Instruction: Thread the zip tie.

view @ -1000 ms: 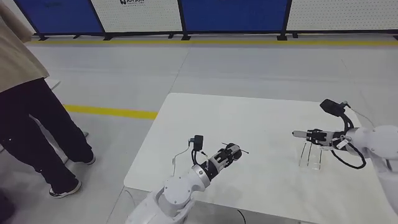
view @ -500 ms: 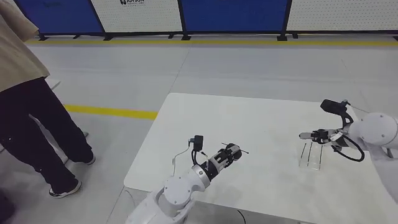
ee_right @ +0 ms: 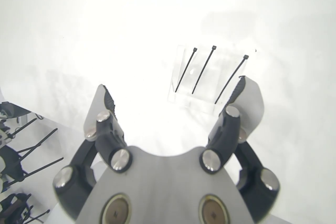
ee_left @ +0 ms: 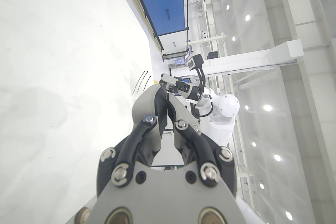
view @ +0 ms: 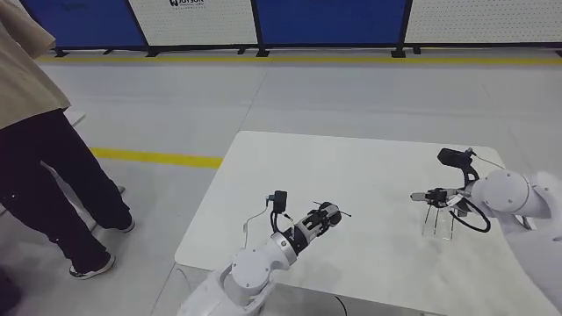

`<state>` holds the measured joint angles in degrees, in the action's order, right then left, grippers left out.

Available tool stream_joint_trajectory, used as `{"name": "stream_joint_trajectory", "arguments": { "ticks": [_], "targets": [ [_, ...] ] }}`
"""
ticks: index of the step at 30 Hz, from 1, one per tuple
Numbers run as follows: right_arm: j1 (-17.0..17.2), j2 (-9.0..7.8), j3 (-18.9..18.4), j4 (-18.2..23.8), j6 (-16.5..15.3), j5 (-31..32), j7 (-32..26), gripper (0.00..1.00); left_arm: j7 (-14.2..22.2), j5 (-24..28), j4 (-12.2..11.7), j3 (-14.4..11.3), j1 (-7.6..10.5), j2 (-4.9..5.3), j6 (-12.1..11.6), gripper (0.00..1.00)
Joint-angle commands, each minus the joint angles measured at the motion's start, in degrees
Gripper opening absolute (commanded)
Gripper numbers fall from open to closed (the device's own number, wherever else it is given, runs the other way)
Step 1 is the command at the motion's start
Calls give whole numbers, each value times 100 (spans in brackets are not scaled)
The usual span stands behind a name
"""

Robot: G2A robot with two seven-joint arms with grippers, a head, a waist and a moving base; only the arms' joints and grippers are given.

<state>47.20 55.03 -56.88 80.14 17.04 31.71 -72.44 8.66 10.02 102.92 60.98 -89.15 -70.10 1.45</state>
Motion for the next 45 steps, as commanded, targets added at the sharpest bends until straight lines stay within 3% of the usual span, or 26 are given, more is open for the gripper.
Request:
{"name": "stream_joint_trajectory", "arguments": {
  "ticks": [1,6,10,17,21,33,40,41,42,43,45],
  "targets": [
    [2,-1,-2,0,-5,-3,-5,100,0,0,0,0,0,0,0,0],
    [2,-1,-2,0,-5,-3,-5,100,0,0,0,0,0,0,0,0],
    [258,-20,-175,-16,-410,-284,433,100,0,0,0,0,0,0,0,0],
    [638,-107,-531,1,-928,-523,661,100,0,0,0,0,0,0,0,0],
    [563,-72,-460,-281,-1123,-692,584,100,0,0,0,0,0,0,0,0],
    [607,-63,-443,-297,-1176,-689,720,100,0,0,0,0,0,0,0,0],
    [688,-108,-658,-199,-1230,-792,666,99,0,0,0,0,0,0,0,0],
    [710,-119,-692,-167,-1220,-781,645,69,0,0,0,0,0,0,0,0],
    [724,-126,-718,-148,-1202,-773,634,53,0,0,0,0,0,0,0,0],
    [737,-133,-738,-134,-1178,-768,617,45,0,0,0,0,0,0,0,0],
    [754,-144,-771,-119,-1108,-729,574,43,0,0,0,0,0,0,0,0]
  ]
}}
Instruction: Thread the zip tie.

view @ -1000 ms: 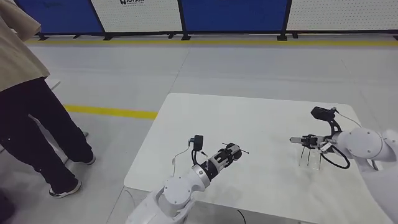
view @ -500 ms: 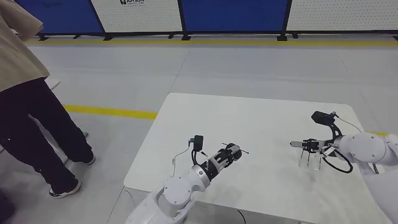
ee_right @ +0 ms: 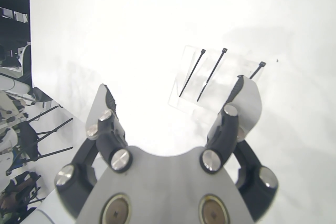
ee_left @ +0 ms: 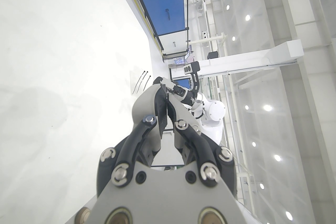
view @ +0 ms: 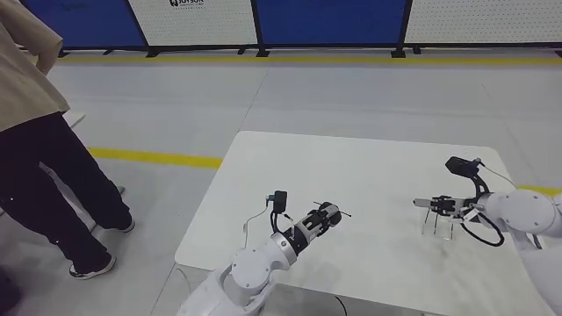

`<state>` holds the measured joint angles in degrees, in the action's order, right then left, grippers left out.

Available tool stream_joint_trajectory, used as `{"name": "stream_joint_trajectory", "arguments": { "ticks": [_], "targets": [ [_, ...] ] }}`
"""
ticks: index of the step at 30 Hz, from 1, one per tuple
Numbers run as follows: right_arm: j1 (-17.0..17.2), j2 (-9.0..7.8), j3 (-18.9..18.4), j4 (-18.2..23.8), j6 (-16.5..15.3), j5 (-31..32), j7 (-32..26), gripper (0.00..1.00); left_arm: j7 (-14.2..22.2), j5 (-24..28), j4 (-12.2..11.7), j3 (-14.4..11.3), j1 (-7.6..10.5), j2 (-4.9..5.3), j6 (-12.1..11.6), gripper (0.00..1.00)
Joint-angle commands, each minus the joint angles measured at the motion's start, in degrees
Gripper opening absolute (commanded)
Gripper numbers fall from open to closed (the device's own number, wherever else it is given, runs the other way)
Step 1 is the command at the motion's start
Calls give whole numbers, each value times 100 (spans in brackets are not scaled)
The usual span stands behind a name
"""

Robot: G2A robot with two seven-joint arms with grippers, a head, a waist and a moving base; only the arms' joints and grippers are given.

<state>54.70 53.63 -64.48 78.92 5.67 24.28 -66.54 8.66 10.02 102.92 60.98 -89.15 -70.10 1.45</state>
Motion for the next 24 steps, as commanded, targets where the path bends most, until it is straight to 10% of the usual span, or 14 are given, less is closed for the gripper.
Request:
{"name": "stream_joint_trajectory", "arguments": {
  "ticks": [1,24],
  "targets": [
    [9,-7,-21,2,52,15,-42,44,0,0,0,0,0,0,0,0],
    [-167,42,137,-400,582,220,-188,38,0,0,0,0,0,0,0,0]
  ]
}}
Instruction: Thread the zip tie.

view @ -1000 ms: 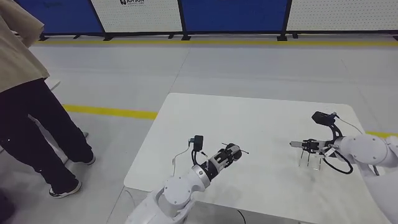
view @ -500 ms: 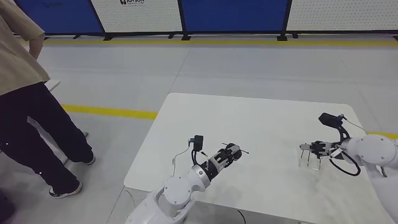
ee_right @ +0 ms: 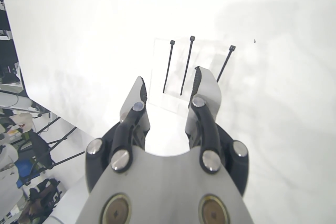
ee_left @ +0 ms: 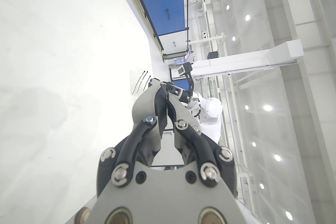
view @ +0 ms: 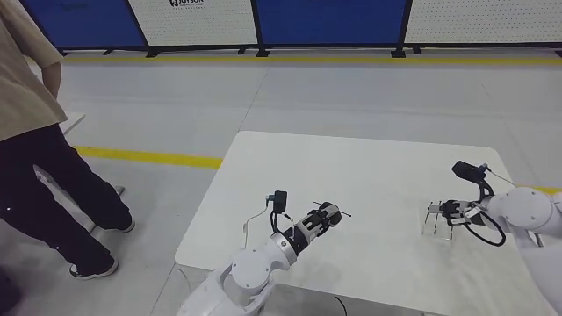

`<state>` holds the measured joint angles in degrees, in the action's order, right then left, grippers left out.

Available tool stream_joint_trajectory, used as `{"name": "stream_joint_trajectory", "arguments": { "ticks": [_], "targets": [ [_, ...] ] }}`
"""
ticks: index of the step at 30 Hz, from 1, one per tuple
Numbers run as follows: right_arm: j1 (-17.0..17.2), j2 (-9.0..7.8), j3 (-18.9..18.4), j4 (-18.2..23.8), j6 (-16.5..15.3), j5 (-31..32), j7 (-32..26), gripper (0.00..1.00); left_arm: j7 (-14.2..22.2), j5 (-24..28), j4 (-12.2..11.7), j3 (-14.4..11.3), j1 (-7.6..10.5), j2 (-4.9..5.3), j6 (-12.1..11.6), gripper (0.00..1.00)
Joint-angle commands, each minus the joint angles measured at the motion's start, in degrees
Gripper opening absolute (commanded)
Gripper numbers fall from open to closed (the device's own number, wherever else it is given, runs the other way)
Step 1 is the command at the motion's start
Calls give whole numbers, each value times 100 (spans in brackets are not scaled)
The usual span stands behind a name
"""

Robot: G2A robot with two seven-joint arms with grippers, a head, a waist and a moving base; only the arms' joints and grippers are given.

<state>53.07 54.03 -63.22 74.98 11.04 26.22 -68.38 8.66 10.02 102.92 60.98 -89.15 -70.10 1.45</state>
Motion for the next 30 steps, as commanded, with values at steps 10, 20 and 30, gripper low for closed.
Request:
{"name": "stream_joint_trajectory", "arguments": {
  "ticks": [10,20,30],
  "targets": [
    [-174,68,212,-198,268,133,-109,31,0,0,0,0,0,0,0,0],
    [-457,194,528,-597,456,219,-137,28,0,0,0,0,0,0,0,0],
    [-703,328,788,-1000,438,192,-111,22,0,0,0,0,0,0,0,0]
  ]
}}
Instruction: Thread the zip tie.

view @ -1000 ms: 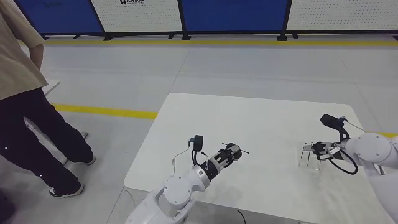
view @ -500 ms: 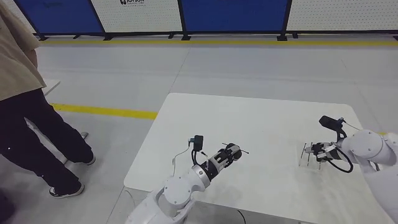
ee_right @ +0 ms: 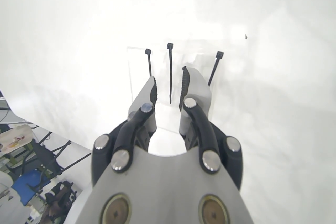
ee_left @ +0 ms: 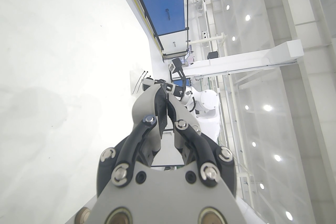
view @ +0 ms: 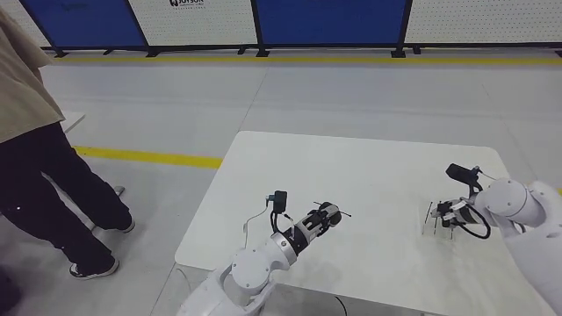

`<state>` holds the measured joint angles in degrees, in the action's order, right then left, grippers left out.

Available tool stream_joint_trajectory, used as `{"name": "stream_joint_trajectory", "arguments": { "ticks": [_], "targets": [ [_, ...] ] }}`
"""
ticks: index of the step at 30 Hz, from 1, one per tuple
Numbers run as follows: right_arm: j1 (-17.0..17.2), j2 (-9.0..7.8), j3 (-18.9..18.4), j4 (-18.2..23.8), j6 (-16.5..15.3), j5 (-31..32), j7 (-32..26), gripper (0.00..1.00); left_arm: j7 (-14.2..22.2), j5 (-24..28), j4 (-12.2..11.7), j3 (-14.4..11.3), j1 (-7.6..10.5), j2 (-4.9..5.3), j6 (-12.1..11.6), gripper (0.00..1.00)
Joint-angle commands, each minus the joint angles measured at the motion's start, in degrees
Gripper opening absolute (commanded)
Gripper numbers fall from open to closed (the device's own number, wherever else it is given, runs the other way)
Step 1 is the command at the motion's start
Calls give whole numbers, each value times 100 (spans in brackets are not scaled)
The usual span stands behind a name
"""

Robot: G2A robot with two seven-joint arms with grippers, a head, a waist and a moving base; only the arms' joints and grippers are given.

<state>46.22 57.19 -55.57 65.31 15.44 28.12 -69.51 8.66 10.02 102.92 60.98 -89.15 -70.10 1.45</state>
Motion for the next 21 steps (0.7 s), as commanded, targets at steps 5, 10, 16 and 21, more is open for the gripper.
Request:
{"name": "stream_joint_trajectory", "arguments": {
  "ticks": [5,10,16,21],
  "targets": [
    [-126,80,154,-205,9,10,20,21,0,0,0,0,0,0,0,0],
    [-230,145,247,-390,-21,-18,37,24,0,0,0,0,0,0,0,0],
    [-363,217,344,-624,-59,-39,43,22,0,0,0,0,0,0,0,0],
    [-466,278,438,-788,-58,-11,21,6,0,0,0,0,0,0,0,0]
  ]
}}
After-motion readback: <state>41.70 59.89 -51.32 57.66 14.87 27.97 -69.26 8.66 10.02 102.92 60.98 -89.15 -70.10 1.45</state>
